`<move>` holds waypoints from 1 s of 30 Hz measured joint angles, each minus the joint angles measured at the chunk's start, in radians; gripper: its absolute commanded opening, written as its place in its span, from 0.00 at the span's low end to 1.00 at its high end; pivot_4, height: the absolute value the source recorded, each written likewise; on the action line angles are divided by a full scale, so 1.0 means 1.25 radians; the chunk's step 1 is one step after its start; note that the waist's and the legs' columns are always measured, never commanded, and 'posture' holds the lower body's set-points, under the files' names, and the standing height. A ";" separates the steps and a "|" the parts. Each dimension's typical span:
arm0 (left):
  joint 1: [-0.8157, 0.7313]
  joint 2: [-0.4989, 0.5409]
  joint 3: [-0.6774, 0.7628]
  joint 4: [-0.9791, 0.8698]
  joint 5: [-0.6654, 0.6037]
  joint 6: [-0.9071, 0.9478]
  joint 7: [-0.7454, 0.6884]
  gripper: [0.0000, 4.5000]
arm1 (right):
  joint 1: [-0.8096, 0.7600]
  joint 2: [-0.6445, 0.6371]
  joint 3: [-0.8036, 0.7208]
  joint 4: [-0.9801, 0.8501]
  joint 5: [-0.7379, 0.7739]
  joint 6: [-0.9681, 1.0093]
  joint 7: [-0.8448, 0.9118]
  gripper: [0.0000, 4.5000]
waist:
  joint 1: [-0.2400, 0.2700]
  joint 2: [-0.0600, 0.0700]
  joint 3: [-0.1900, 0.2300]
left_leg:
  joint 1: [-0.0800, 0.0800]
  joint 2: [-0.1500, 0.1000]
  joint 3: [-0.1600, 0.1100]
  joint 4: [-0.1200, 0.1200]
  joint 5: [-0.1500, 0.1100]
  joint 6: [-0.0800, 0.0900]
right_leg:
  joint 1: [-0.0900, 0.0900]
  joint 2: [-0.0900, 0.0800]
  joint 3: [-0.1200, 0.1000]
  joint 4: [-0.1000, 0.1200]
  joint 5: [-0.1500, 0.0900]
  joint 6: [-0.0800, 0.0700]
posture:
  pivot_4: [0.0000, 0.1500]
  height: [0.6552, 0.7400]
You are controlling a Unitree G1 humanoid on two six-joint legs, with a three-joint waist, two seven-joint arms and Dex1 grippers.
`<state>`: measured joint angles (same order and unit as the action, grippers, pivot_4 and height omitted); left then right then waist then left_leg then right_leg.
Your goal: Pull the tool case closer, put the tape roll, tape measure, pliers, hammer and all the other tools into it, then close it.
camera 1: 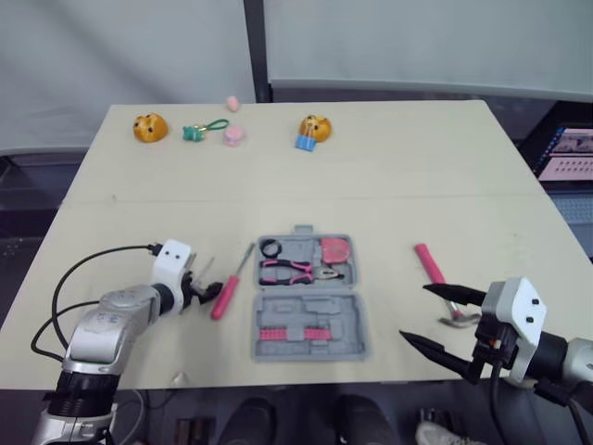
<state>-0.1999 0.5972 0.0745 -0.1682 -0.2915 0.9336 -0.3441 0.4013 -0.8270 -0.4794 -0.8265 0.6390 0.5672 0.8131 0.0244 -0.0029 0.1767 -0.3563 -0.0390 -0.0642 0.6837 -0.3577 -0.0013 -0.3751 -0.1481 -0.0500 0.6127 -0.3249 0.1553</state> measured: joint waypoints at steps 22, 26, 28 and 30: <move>0.020 -0.002 0.051 0.002 0.019 0.022 0.007 0.00 | -0.019 0.000 0.000 0.001 -0.013 0.001 0.000 1.00 | 0.002 0.000 0.000 | 0.000 0.000 0.000 0.000 0.000 0.000 | 0.000 0.000 0.000 -0.001 0.000 0.000 | 1.00 0.67; 0.020 -0.002 0.051 0.003 0.022 0.023 0.007 0.00 | -0.020 0.000 0.000 0.002 -0.019 0.001 0.000 1.00 | 0.002 0.001 -0.001 | 0.000 0.000 0.000 0.000 0.000 0.000 | 0.000 0.000 0.000 -0.001 0.000 0.000 | 1.00 0.67; 0.019 -0.002 0.050 0.004 0.024 0.020 0.008 0.00 | -0.021 0.000 0.000 0.003 -0.021 0.001 0.000 1.00 | 0.002 0.001 -0.001 | 0.000 0.000 0.000 0.000 0.000 0.000 | 0.000 0.000 0.000 -0.001 0.000 0.000 | 1.00 0.67; 0.013 0.004 0.044 0.009 0.028 0.011 0.001 0.00 | -0.023 0.000 0.000 0.004 -0.026 0.001 0.000 1.00 | 0.002 0.001 -0.001 | 0.000 0.000 0.000 0.000 0.000 0.000 | 0.000 0.000 0.000 -0.001 0.000 0.000 | 1.00 0.67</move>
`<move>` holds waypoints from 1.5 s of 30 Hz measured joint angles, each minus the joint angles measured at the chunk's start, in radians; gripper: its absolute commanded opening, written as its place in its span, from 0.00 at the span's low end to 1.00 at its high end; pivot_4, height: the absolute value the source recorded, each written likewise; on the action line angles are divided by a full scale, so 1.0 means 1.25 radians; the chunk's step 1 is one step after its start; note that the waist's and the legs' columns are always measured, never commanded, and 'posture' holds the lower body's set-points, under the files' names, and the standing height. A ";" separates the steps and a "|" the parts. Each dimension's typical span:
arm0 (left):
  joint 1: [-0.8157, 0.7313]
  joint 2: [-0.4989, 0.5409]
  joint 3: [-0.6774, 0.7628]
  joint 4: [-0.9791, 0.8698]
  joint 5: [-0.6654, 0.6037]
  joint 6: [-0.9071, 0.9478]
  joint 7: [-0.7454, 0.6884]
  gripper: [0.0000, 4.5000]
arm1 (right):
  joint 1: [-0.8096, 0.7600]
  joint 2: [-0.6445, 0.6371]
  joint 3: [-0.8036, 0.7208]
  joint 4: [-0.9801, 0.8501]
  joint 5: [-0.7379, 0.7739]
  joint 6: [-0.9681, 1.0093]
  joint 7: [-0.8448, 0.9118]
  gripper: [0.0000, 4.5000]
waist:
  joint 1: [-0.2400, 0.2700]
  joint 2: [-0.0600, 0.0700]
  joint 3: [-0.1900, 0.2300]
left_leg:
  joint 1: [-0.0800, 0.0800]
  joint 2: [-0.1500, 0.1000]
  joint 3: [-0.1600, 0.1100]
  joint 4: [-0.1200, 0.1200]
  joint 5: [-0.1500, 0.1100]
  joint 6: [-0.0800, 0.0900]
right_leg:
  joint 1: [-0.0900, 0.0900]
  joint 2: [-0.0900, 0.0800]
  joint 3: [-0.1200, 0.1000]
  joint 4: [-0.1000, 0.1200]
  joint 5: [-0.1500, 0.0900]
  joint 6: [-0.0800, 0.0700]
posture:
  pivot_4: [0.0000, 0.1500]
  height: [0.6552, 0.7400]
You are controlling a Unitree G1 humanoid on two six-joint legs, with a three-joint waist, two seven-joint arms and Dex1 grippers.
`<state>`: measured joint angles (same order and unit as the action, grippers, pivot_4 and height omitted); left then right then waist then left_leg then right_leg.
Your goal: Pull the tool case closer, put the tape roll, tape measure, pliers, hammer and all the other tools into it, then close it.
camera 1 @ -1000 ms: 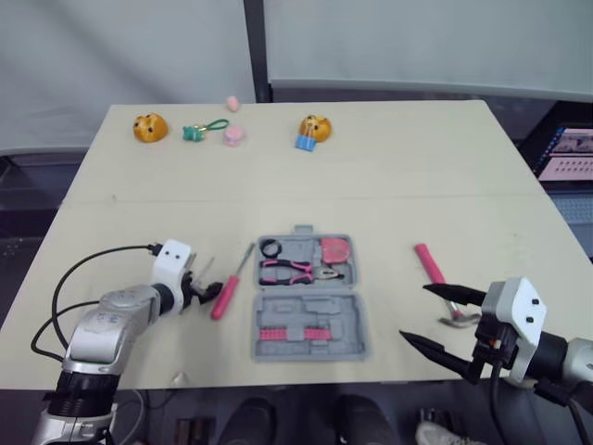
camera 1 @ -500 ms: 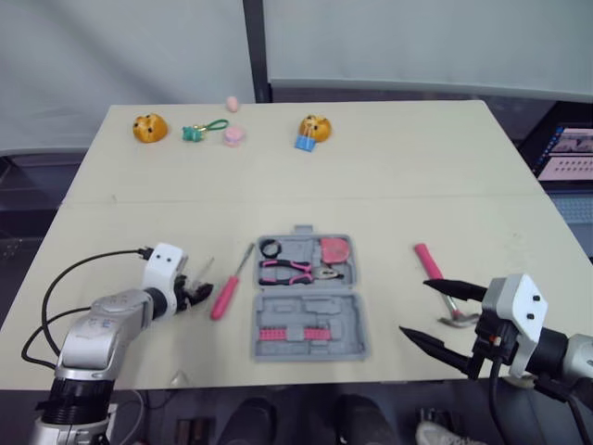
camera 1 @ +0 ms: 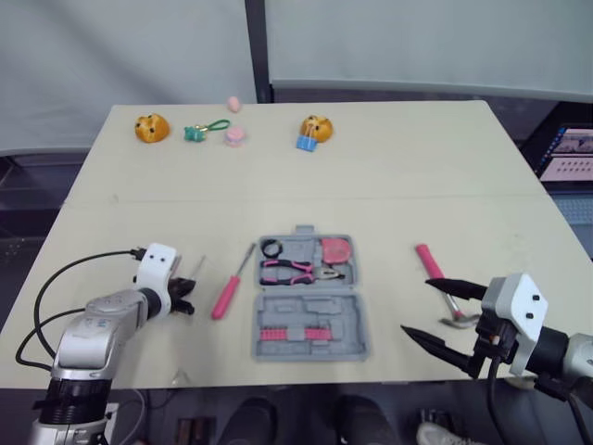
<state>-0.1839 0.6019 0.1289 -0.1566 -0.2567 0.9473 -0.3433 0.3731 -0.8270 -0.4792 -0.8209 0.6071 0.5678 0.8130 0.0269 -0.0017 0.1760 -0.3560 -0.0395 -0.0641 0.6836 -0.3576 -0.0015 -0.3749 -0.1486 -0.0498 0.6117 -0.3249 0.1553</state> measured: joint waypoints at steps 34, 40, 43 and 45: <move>-0.466 0.180 -0.538 -0.116 0.067 -0.025 -0.534 0.00 | 0.069 0.019 -0.016 0.064 -0.047 -0.111 0.062 1.00 | 0.000 -0.002 0.002 | -0.005 -0.002 -0.001 0.000 0.002 0.002 | -0.001 0.001 -0.001 0.001 0.001 0.002 | 1.00 0.67; -0.576 0.111 -0.622 -0.066 0.123 -0.009 -0.562 0.00 | 0.100 0.027 -0.013 0.065 -0.074 -0.143 0.075 1.00 | 0.001 -0.002 0.002 | -0.005 -0.005 -0.001 0.001 0.002 0.003 | -0.001 0.001 -0.001 0.001 0.001 0.003 | 1.00 0.67; -0.592 0.065 -0.653 -0.042 0.140 -0.009 -0.566 0.00 | 0.095 0.037 0.002 0.065 -0.082 -0.145 0.071 1.00 | -0.001 -0.002 0.002 | -0.005 -0.004 -0.001 0.001 0.002 0.003 | -0.001 0.001 -0.001 0.001 0.001 0.003 | 1.00 0.67; -0.594 0.051 -0.671 -0.023 0.152 -0.011 -0.566 0.00 | 0.093 0.043 0.006 0.065 -0.088 -0.145 0.068 1.00 | -0.002 -0.002 0.002 | -0.005 -0.004 -0.001 0.001 0.002 0.003 | -0.001 0.001 -0.001 0.001 0.001 0.003 | 1.00 0.67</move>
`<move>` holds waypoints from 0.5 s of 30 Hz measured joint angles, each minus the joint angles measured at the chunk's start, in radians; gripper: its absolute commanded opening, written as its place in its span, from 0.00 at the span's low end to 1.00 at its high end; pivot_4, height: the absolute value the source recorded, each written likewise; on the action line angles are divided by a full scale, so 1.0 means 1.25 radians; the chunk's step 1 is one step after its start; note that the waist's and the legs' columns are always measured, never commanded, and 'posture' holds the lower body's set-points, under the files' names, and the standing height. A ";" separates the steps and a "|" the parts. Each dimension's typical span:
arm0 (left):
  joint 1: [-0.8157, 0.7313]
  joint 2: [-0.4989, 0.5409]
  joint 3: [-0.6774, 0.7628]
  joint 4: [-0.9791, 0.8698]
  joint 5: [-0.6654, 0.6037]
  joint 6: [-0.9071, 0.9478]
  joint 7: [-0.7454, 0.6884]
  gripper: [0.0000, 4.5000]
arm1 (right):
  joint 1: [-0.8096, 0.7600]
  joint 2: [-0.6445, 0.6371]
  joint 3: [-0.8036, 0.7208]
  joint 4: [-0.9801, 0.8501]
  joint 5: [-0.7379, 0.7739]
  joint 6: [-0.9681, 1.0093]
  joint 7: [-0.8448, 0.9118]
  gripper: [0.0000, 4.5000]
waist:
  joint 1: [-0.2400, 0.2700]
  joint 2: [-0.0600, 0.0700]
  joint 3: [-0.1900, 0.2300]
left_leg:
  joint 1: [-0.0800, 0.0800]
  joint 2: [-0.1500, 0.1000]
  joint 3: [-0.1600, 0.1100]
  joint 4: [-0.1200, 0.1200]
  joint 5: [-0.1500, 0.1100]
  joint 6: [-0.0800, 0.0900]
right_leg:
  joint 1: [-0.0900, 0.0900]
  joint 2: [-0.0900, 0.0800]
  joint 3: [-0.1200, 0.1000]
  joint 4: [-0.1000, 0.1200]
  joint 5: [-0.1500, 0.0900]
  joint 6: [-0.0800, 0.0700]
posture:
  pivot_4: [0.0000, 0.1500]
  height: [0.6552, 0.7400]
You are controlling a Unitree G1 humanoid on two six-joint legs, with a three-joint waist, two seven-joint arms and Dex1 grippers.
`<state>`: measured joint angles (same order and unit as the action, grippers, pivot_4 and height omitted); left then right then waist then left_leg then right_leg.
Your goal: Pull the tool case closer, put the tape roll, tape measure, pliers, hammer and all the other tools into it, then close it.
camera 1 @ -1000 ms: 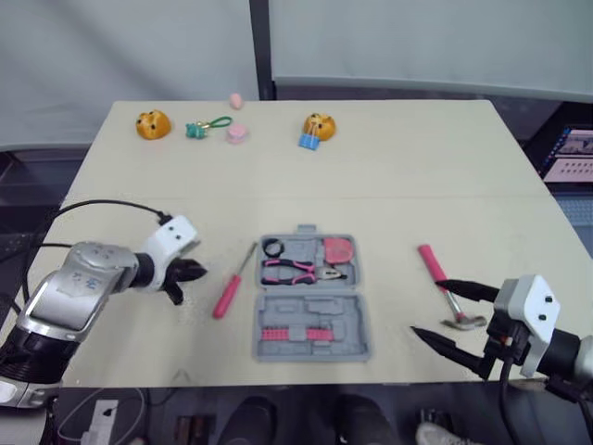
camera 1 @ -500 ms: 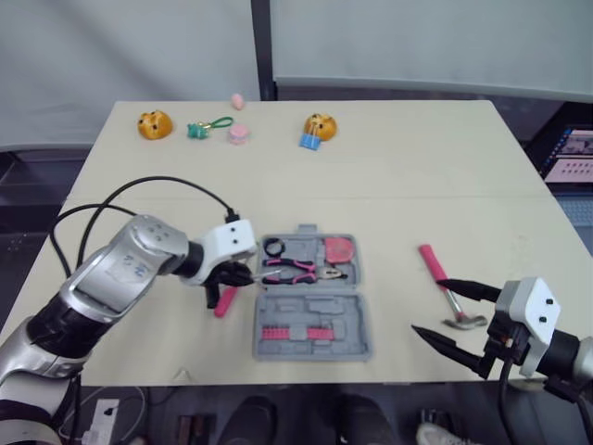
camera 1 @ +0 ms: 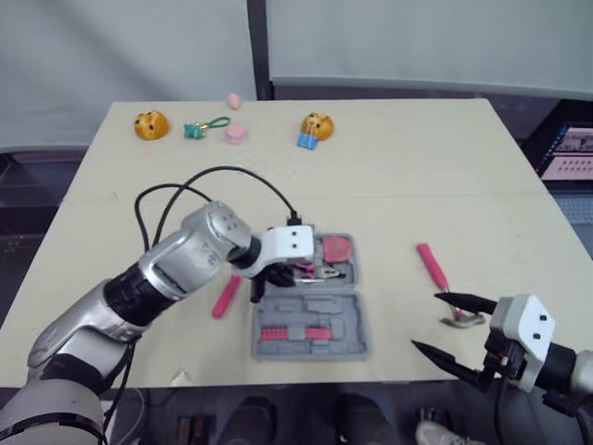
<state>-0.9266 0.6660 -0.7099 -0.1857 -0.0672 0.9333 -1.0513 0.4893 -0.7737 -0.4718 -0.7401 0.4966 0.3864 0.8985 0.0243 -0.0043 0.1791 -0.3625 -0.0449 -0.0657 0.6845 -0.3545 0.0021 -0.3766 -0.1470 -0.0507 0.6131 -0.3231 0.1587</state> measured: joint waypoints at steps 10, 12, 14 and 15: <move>0.000 -0.050 -0.040 0.040 0.043 -0.004 0.002 0.00 | 0.007 0.010 0.010 -0.004 -0.011 0.004 -0.014 1.00 | 0.004 0.000 0.000 | -0.004 0.000 -0.003 0.003 0.000 0.000 | -0.001 -0.001 -0.002 0.000 0.000 0.000 | 1.00 0.67; 0.000 -0.058 -0.045 0.047 0.049 -0.008 0.001 0.00 | 0.010 0.010 0.010 -0.005 -0.011 0.005 -0.015 1.00 | 0.003 0.000 0.000 | -0.004 0.000 -0.003 0.004 0.000 0.000 | -0.001 -0.001 -0.002 0.001 0.000 0.001 | 1.00 0.67; 0.000 -0.068 -0.048 0.064 0.059 -0.017 0.002 0.00 | 0.018 0.013 0.010 -0.007 -0.011 0.005 -0.015 1.00 | 0.004 0.000 0.000 | -0.004 -0.001 -0.003 0.005 0.000 0.000 | -0.001 -0.001 -0.002 0.001 0.000 0.001 | 1.00 0.67; 0.000 -0.073 -0.050 0.069 0.064 -0.021 0.003 0.00 | 0.024 0.015 0.010 -0.009 -0.011 0.005 -0.015 1.00 | 0.004 0.000 0.000 | -0.004 -0.001 -0.003 0.005 0.000 0.000 | -0.001 -0.001 -0.002 0.001 0.000 0.001 | 1.00 0.67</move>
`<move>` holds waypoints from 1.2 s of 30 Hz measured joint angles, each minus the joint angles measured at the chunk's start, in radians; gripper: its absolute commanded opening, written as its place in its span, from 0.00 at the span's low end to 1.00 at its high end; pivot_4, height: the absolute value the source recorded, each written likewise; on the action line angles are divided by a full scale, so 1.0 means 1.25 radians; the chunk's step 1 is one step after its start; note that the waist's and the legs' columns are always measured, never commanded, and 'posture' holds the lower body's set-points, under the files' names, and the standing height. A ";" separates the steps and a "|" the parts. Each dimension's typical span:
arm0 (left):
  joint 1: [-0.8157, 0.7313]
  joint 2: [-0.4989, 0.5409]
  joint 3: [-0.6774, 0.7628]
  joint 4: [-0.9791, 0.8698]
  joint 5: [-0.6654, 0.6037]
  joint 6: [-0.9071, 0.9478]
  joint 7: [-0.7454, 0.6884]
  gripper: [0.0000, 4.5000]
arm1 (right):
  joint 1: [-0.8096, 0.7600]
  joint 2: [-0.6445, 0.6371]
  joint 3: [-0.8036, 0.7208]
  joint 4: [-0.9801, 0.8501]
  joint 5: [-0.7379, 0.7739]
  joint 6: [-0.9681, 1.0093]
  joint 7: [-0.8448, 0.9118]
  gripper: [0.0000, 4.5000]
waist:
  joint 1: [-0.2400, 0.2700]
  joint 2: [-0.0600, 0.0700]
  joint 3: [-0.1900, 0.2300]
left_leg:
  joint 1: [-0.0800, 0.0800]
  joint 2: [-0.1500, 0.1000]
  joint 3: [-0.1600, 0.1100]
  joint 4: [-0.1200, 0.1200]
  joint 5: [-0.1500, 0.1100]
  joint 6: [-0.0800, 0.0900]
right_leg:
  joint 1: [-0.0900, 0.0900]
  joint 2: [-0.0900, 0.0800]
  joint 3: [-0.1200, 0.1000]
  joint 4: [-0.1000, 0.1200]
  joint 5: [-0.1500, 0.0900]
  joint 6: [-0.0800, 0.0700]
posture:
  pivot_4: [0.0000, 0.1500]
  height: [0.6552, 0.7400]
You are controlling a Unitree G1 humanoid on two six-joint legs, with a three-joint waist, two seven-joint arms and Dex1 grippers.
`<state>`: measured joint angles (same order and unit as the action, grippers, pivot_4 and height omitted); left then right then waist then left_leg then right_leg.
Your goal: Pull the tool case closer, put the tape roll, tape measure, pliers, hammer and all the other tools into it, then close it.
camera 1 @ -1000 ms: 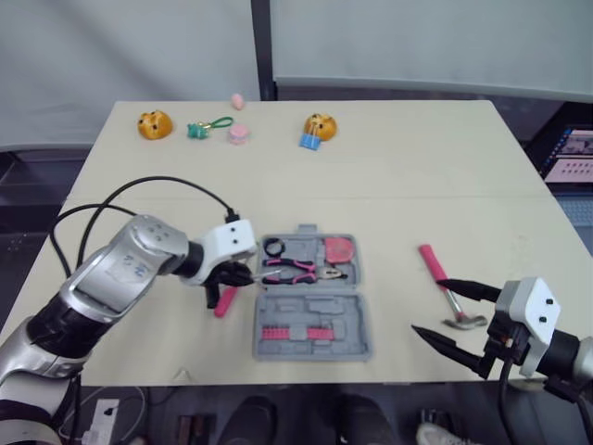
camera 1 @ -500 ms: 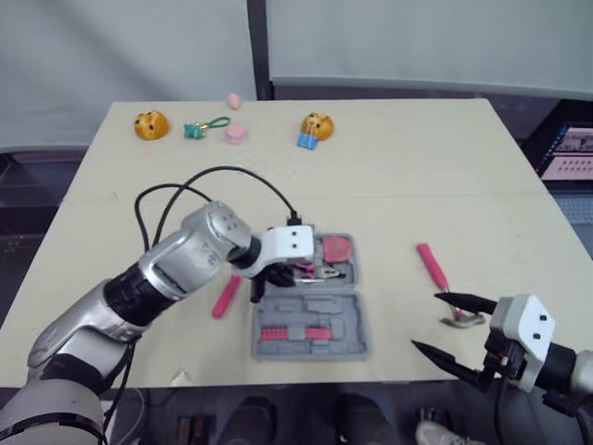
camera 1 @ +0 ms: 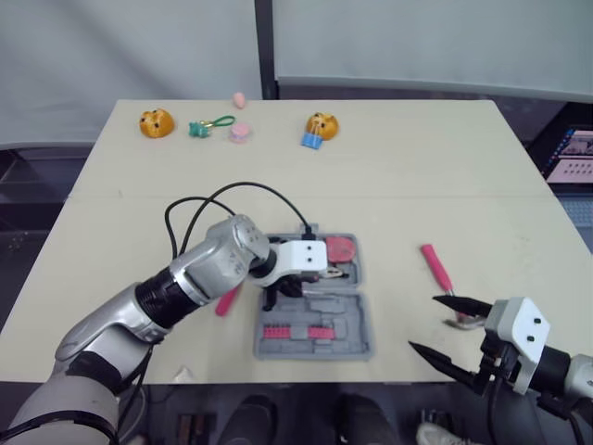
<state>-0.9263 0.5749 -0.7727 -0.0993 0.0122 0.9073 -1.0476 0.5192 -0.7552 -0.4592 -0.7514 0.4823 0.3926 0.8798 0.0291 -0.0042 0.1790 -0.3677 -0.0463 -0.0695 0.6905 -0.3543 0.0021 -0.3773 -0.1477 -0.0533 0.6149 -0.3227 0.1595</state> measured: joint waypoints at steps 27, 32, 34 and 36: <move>0.006 -0.085 -0.025 0.092 0.078 -0.044 -0.015 0.00 | 0.041 0.018 -0.004 -0.047 0.001 0.007 -0.025 1.00 | 0.001 0.000 0.000 | -0.001 -0.001 -0.001 0.002 0.000 0.000 | 0.000 -0.001 0.000 0.002 0.000 0.000 | 1.00 0.67; 0.005 -0.094 -0.019 0.090 0.080 0.001 -0.015 0.00 | 0.041 0.018 -0.007 -0.054 0.002 0.017 -0.027 1.00 | 0.000 0.000 0.000 | -0.001 -0.001 -0.001 0.002 0.000 0.000 | 0.000 -0.001 0.000 0.003 0.000 0.000 | 1.00 0.67; 0.005 -0.093 -0.018 0.090 0.081 0.017 -0.016 0.00 | 0.041 0.018 -0.007 -0.054 0.002 0.018 -0.028 1.00 | 0.000 0.000 0.000 | 0.000 -0.001 -0.001 0.002 0.000 0.000 | 0.000 -0.001 0.000 0.003 0.000 0.000 | 1.00 0.67; 0.001 -0.093 -0.019 0.090 0.081 0.030 -0.018 0.00 | 0.041 0.019 -0.007 -0.054 0.002 0.018 -0.029 1.00 | 0.000 0.000 0.000 | -0.001 -0.001 -0.001 0.002 0.000 0.000 | 0.000 -0.001 0.000 0.003 0.000 0.000 | 1.00 0.67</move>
<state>-0.9254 0.4591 -0.7966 0.0129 0.1131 0.9444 -1.0698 0.5703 -0.7316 -0.4682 -0.8185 0.4846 0.4156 0.8432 0.0295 -0.0041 0.1789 -0.3685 -0.0482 -0.0706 0.6935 -0.3545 0.0025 -0.3775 -0.1487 -0.0534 0.6183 -0.3227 0.1595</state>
